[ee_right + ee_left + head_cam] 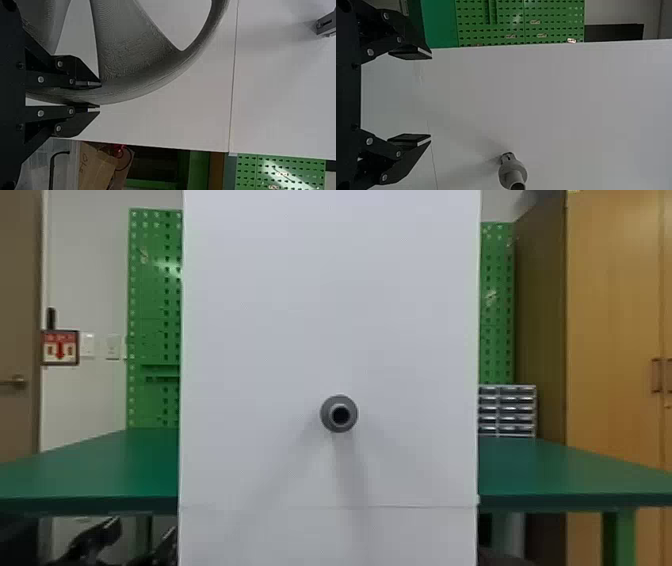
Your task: Hold the wheel and insert it
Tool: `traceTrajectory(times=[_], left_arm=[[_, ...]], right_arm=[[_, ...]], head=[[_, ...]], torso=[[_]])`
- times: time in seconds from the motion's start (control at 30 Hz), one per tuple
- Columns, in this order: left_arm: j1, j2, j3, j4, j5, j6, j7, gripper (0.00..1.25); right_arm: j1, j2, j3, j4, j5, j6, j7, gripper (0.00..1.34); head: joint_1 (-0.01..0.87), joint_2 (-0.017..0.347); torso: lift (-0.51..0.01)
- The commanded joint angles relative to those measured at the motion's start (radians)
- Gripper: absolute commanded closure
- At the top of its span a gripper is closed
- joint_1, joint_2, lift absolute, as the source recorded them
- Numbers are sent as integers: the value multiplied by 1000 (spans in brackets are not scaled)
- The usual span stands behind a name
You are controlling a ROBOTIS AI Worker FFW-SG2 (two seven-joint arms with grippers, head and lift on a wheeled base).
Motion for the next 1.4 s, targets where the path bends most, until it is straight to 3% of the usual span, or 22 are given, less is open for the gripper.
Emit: traceTrajectory(times=[0.0, 1.37], left_arm=[[0, 0, -1, 0, 2, -1, 0, 509], [6, 1, -5, 0, -21, -18, 0, 509]], right_arm=[[-1, 6, -4, 0, 8, 6, 0, 1184], [2, 10, -5, -11, 20, 32, -2, 1184]], head=[[0, 0], [0, 0]], torso=[[-499], [-499]])
